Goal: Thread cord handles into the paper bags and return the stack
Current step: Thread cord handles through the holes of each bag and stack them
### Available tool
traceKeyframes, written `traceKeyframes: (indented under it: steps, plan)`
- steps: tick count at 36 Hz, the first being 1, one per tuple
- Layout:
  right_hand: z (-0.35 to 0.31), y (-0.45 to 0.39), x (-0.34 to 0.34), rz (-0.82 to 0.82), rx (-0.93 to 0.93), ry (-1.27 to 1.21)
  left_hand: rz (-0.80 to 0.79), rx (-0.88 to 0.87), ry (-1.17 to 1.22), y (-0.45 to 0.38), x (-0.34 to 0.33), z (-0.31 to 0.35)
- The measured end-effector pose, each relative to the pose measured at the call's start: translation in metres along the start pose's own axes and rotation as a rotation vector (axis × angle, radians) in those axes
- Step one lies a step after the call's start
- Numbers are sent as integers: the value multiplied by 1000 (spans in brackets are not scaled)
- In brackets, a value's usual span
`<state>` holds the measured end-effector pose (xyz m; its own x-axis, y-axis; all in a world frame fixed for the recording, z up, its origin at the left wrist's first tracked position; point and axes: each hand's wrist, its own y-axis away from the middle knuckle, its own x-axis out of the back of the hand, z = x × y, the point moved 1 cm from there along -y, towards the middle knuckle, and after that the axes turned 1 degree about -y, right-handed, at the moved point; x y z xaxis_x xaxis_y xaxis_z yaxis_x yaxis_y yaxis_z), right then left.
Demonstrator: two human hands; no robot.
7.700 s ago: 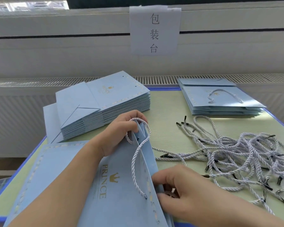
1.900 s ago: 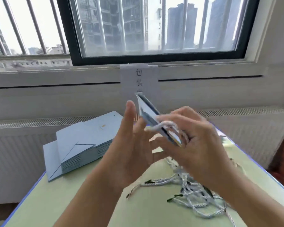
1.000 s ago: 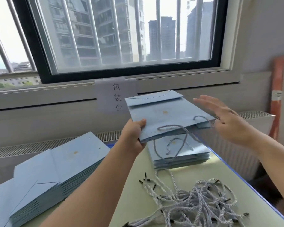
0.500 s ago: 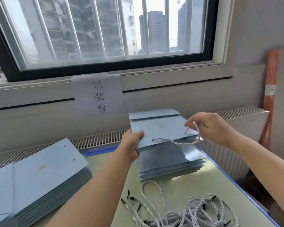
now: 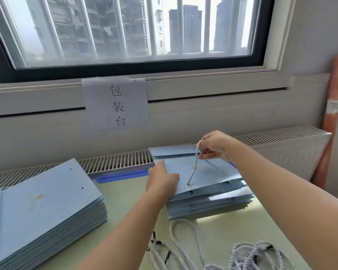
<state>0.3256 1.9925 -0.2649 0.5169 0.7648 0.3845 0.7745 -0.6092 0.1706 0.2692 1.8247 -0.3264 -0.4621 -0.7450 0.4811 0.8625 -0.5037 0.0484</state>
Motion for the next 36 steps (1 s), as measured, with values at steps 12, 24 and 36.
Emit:
traceKeyframes:
  steps: [12,24,36]
  plan:
    - [3,-8,-13,61,-77,-133,-114,58,-218,-7,7,-6]
    - [21,18,-9,-37,103,656,-103,-28,-541,6,3,4]
    - [70,31,-8,-57,-37,1037,-377,-156,-776,29,-25,6]
